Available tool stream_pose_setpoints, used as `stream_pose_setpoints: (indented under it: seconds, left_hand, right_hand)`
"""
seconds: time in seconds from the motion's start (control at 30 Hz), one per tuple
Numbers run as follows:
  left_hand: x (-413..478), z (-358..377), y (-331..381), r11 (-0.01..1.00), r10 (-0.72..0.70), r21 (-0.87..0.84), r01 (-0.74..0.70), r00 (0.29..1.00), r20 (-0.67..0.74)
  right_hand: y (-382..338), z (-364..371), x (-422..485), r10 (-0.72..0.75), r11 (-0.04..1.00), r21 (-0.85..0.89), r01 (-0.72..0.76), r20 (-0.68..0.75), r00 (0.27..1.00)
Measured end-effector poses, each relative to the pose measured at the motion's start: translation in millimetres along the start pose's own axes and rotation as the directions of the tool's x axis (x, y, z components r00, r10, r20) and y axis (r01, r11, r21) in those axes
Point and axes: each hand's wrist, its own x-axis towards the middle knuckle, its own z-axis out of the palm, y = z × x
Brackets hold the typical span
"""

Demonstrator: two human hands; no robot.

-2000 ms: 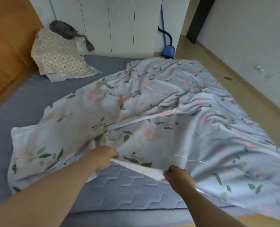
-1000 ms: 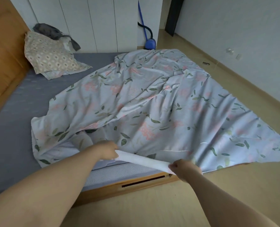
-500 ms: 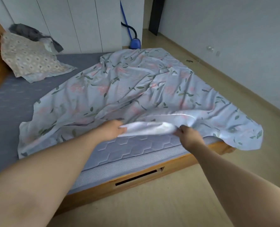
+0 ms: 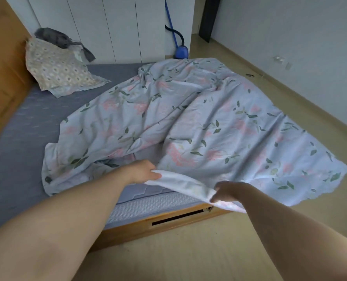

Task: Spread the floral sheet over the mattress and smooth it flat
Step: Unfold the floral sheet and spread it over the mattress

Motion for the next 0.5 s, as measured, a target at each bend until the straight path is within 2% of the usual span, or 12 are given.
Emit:
stream_pose_setpoints:
  seconds: [0.07,0.13,0.2,0.27,0.33,0.37,0.5]
  left_hand:
    - [0.2,-1.3,2.4,0.992,0.037,-0.121,-0.045,0.997,-0.065]
    - [-1.5,-2.0,8.0,0.973,0.083,-0.208,-0.103,0.991,-0.104]
    - [-2.9,-1.3,12.5,0.951,0.141,-0.259,-0.171,0.981,-0.13]
    - [-4.5,0.0,11.5,0.934,0.164,-0.287,-0.213,0.969,-0.185]
    - [-5.8,1.9,4.1,0.943,0.176,-0.239,-0.231,0.957,-0.23]
    - [-5.5,3.1,-2.9,0.959,0.174,-0.178,-0.22,0.955,-0.242]
    - [-8.0,10.5,-23.0,0.994,0.073,0.101,-0.041,0.941,-0.332]
  right_hand:
    - [-22.6,-1.3,-3.5,-0.158,0.956,0.231,0.181,-0.113,0.981]
    - [-55.8,-5.2,-12.1,-0.282,0.86,0.39,0.329,-0.174,0.944]
    - [-82.7,-5.5,-10.3,-0.35,0.833,0.387,0.395,-0.184,0.918]
    - [-99.5,-5.5,-7.9,-0.357,0.868,0.272,0.415,-0.239,0.903]
    - [-102.1,-7.7,-4.0,-0.356,0.876,0.227,0.425,-0.289,0.889]
    - [-102.4,-10.7,-3.7,-0.363,0.855,0.265,0.445,-0.306,0.88]
    - [-95.1,-18.7,-6.1,-0.388,0.796,0.346,0.497,-0.339,0.857]
